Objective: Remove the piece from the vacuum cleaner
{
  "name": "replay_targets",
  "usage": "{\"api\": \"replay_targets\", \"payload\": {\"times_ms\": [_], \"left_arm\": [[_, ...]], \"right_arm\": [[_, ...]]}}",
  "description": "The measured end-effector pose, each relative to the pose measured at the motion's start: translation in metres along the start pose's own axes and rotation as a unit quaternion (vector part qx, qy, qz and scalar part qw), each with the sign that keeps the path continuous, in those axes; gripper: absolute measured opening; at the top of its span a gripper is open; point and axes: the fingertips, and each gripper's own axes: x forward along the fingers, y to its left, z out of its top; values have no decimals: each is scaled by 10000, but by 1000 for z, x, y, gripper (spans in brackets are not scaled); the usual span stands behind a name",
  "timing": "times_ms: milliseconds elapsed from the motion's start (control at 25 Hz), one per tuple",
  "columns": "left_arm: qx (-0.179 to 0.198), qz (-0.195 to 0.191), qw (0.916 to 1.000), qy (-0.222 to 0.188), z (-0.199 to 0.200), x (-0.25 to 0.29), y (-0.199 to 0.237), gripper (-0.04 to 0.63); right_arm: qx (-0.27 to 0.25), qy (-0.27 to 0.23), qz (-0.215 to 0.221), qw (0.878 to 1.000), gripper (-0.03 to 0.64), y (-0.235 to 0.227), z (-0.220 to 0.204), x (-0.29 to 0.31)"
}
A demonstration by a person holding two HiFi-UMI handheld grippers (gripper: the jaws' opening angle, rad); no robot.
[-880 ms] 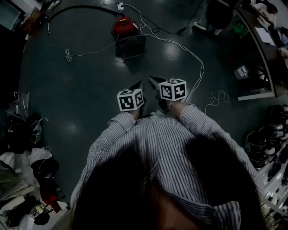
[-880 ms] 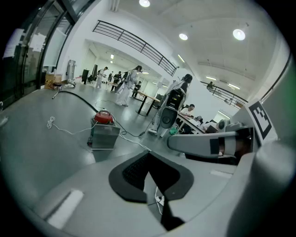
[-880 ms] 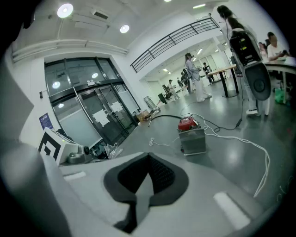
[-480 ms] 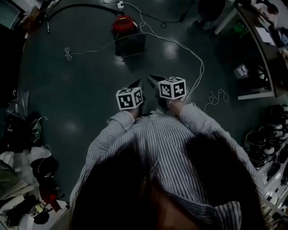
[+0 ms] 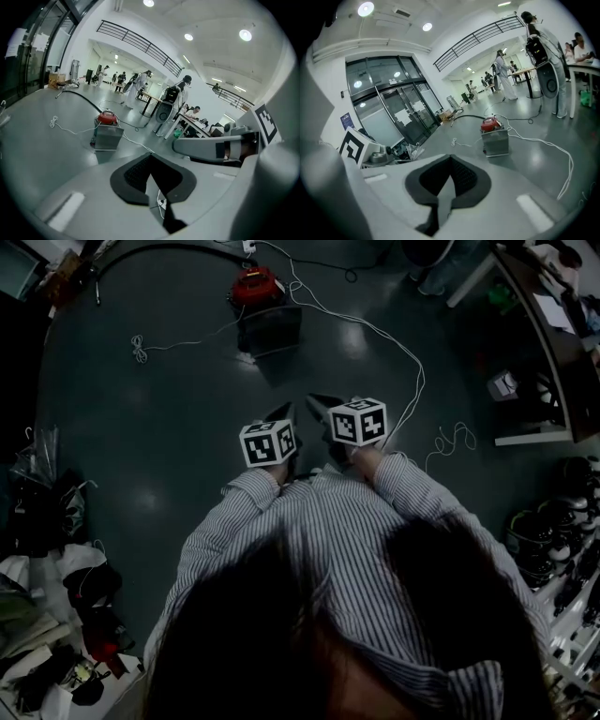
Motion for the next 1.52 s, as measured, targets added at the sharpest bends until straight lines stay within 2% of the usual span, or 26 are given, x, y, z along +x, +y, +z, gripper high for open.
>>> {"api": "replay_targets", "payload": {"times_ms": [120,240,480,760,880,960,1080,1280,1520], "left_arm": [[-96,-19,10000,11,1,6,1,6],[-378,-92,9992,-5,1,14,1,6],[-737,22,9973,-15,0,30,4,6],[-1046,1,9943,225,-8,61,3,6],[-987,42,9945,352,-4,79,16,6],[-1098,10,9928,469,0,99,30,6],[-1312,38,9903,458,25,129,61,6],[-1726,81,9845,290,101,176,129,6],[-1448,-62,9880,530,185,226,193,6]], "right_arm": [[117,9,10,9999,2,-7,0,3],[360,-42,-22,9993,2,-19,4,3],[709,-13,19,9975,2,-40,7,1],[1097,128,-84,9938,2,-78,3,7],[1024,208,-142,9944,2,-91,10,25],[907,299,-178,9953,2,-101,20,44],[950,336,-181,9948,2,-119,43,77],[1187,236,-376,9919,2,-155,104,142],[1423,4,-519,9885,2,-183,189,226]]}}
